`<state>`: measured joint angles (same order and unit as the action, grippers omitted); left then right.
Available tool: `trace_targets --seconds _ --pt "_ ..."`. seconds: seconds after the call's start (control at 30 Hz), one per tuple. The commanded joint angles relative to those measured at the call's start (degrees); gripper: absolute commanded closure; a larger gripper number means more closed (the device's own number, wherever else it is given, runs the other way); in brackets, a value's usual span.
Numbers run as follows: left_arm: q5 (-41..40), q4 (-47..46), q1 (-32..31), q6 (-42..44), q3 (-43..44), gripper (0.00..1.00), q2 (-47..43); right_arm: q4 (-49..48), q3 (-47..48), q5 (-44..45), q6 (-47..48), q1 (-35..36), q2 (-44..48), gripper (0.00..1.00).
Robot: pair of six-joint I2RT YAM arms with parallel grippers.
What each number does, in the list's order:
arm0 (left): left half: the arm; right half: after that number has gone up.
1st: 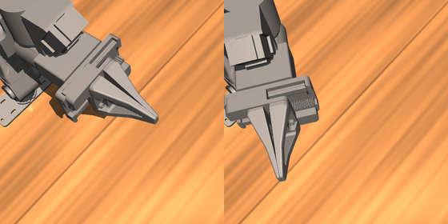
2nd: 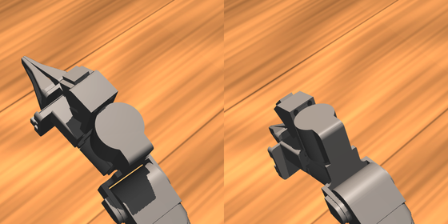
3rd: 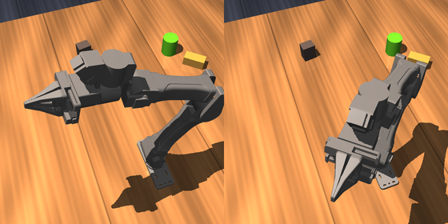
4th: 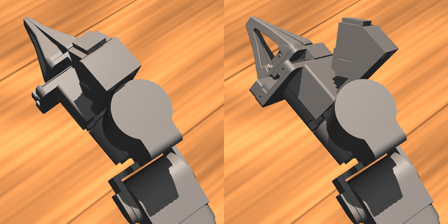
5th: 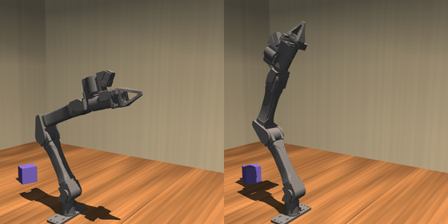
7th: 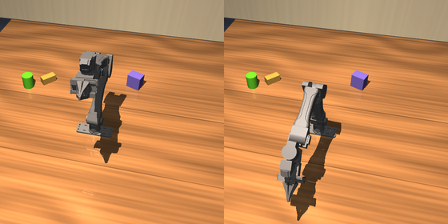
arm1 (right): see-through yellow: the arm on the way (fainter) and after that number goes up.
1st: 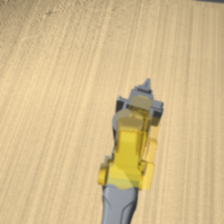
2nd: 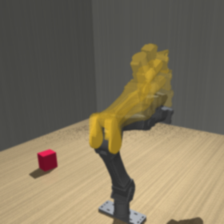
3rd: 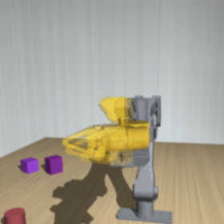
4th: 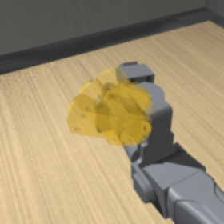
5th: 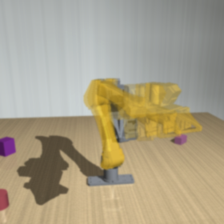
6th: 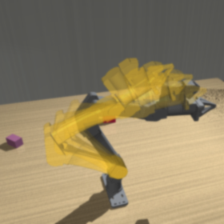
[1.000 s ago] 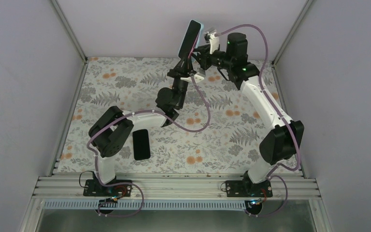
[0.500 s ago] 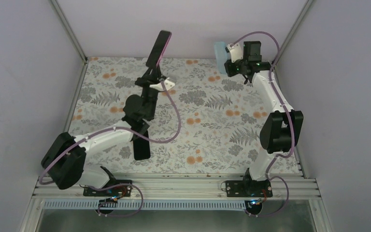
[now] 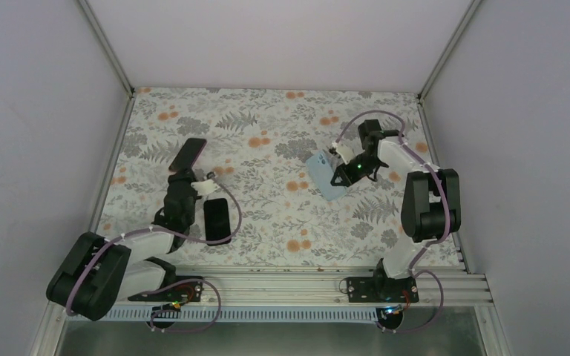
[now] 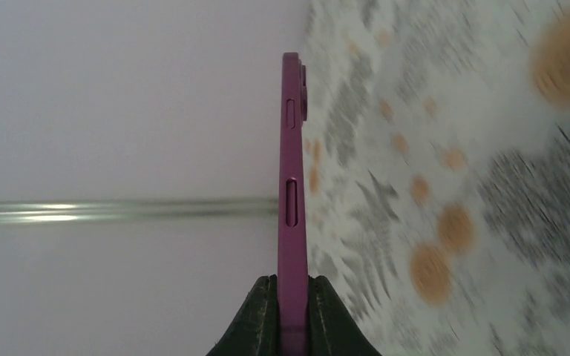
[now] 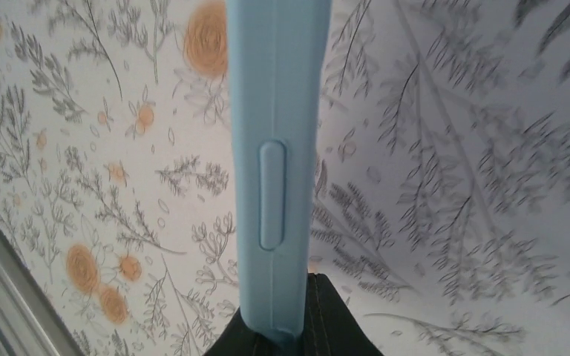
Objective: Take the phone out of the phone case
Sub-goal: Place the phone at the center of the board.
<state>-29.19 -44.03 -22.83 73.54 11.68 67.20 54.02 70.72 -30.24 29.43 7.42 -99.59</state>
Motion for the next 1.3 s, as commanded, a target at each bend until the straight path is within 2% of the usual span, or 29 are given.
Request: trace_targets --seconds 0.0,0.17,0.2,0.23,0.3,0.33,0.37,0.43,0.47,0.5,0.53,0.63,0.67,0.77,0.87,1.0,1.1,1.17,1.27 --pt "3.5 -10.5 4.7 7.2 -6.2 0.98 3.2 -0.2 -3.0 -2.3 1.0 0.2 3.3 0.97" --pt "6.9 -20.6 6.5 11.8 -13.5 0.97 10.9 -1.7 -3.3 1.4 -1.8 0.2 2.1 0.97" --pt "7.6 -20.9 6.5 12.8 -14.5 0.91 11.8 -2.1 -3.1 2.5 -2.4 0.3 1.9 0.96" --pt "7.9 -20.8 6.4 13.3 -15.4 0.75 12.5 -2.5 -2.9 3.7 -2.9 0.2 1.7 0.94" --pt "9.4 -21.8 6.5 14.0 -17.0 0.36 12.5 -2.7 -2.4 6.2 -3.7 0.2 1.0 0.77" --pt "10.6 -22.6 6.5 14.5 -17.9 0.11 11.2 -2.9 -1.9 7.1 -3.9 0.2 1.0 0.62" --pt "11.7 -22.1 6.5 14.7 -18.3 0.01 9.4 -3.2 -1.6 8.4 -4.3 0.2 1.1 0.45" --pt "13.9 -12.3 6.5 13.1 -16.5 0.00 3.3 -3.7 -0.9 10.9 -4.5 0.3 1.8 0.28" --pt "15.4 -4.2 6.5 10.6 -14.0 0.00 -0.3 -4.0 -0.4 12.2 -4.3 0.3 2.3 0.19" --pt "17.9 6.4 6.6 7.6 -10.3 0.00 -4.3 -4.4 0.0 13.5 -4.1 0.3 2.9 0.05" --pt "21.3 16.0 6.8 4.1 -6.0 0.00 -7.4 -4.7 0.4 14.5 -3.9 0.3 3.6 0.01" --pt "31.0 39.1 6.9 -2.8 7.2 0.00 -11.0 -3.6 3.0 15.2 -3.1 0.4 3.8 0.00" --pt "33.4 47.3 6.9 -3.9 11.7 0.00 -9.9 -3.1 4.0 15.3 -2.8 0.3 3.9 0.00" --pt "36.5 64.3 6.9 -5.6 24.5 0.00 -3.6 -0.7 7.0 15.5 -1.2 0.4 3.9 0.00" --pt "38.1 78.8 7.3 -6.0 35.6 0.00 2.2 3.0 11.4 15.7 0.4 0.9 3.4 0.00" --pt "39.3 90.9 7.7 -5.0 46.2 0.00 6.5 7.0 16.4 16.6 2.0 3.6 1.7 0.00" --pt "40.8 94.6 9.3 -5.6 51.2 0.00 8.5 8.9 19.9 15.2 2.6 6.3 0.0 0.00" --pt "44.9 95.1 12.7 -5.9 54.2 0.00 9.8 10.7 20.5 12.5 4.6 10.2 -0.8 0.00" --pt "56.1 99.5 21.1 -5.4 60.7 0.00 14.1 7.7 16.6 13.8 6.3 19.5 -0.3 0.00"
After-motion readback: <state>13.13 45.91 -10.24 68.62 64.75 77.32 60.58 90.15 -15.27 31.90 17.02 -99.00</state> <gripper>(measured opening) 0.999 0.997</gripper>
